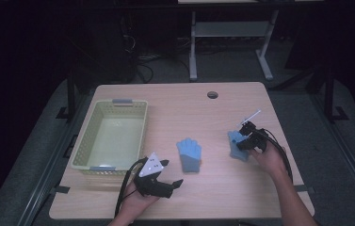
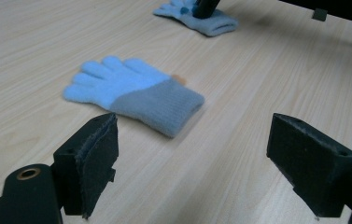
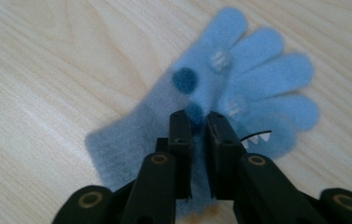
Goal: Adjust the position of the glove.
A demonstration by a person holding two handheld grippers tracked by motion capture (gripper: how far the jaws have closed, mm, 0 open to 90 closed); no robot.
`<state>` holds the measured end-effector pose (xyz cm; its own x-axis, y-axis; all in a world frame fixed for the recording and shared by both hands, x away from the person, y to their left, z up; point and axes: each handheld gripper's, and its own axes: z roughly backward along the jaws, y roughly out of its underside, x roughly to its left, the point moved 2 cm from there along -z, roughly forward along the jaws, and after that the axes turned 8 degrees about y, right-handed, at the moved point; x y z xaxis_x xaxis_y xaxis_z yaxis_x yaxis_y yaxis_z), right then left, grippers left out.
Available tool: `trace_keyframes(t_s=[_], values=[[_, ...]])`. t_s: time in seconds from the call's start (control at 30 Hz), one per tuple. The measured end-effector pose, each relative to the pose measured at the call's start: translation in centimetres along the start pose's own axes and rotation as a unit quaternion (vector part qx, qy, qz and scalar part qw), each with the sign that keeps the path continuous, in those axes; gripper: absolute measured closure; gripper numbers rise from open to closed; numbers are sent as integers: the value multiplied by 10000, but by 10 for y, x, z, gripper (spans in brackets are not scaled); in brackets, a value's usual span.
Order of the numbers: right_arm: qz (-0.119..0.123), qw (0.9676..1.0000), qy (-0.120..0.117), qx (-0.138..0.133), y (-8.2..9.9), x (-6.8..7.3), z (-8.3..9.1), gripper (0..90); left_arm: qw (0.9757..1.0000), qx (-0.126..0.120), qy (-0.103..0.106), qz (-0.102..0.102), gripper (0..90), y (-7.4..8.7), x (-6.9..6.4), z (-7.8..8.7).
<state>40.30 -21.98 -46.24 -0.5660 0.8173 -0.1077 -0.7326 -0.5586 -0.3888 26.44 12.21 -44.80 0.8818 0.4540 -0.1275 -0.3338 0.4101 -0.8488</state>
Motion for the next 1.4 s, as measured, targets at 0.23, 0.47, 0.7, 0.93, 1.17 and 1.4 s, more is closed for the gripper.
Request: trace_keyframes(t_s=[0.23,0.47,0.7,0.93,1.17,1.4], values=[[-16,10000,-50,-78,-1,1,8,848,10000,-43,-7,29,163,0,1,2],[151,9985,-196,-492,-11,13,38,850,10000,-59,-9,59,163,0,1,1],[512,9955,-334,-724,-30,41,58,848,10000,-56,-16,69,163,0,1,1],[811,9909,-668,-843,-53,72,61,843,9999,-56,-48,71,163,0,3,3],[1074,9873,-844,-805,-69,95,52,839,9998,-140,-54,124,163,0,3,7],[1221,9847,-958,-790,-78,111,44,836,9998,-115,-63,137,163,0,4,7]])
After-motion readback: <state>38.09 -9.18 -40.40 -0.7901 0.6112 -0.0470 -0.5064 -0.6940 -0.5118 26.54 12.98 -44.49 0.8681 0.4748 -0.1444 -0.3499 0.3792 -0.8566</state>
